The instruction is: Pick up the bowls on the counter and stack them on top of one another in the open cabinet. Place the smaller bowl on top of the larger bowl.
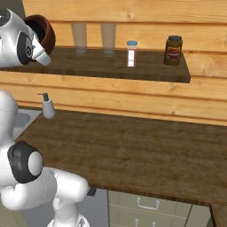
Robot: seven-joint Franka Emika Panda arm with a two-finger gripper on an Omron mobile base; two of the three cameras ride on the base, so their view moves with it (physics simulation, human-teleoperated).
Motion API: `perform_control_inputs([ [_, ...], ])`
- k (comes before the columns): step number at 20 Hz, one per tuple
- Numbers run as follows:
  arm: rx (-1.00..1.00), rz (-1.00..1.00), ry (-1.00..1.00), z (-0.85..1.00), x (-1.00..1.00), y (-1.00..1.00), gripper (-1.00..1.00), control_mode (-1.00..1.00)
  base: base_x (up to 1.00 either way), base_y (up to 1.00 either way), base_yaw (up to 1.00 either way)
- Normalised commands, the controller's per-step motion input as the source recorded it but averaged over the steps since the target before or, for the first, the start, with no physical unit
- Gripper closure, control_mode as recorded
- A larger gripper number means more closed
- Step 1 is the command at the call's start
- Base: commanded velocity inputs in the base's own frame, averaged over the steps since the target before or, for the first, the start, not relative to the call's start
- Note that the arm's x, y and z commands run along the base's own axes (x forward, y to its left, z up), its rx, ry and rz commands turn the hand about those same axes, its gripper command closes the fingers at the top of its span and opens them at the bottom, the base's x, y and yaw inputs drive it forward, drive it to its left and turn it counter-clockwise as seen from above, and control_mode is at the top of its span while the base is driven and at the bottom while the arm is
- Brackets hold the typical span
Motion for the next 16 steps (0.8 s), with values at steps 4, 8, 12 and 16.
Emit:
perform_control_inputs([
  [4, 0.00, -0.06, 0.00, -0.28, 0.79, 0.44, 1.00, -1.00, 0.00, 0.00, 0.00],
  [8, 0.00, -0.04, 0.00, -0.42, 0.85, 0.39, -1.00, -1.00, 0.00, 0.00, 0.00],
  [12, 0.00, -0.05, -0.06, -0.24, 0.93, 0.17, -1.00, -1.00, 0.00, 0.00, 0.00],
  [16, 0.00, -0.02, -0.06, -0.09, 0.57, 0.00, -1.00, -1.00, 0.00, 0.00, 0.00],
])
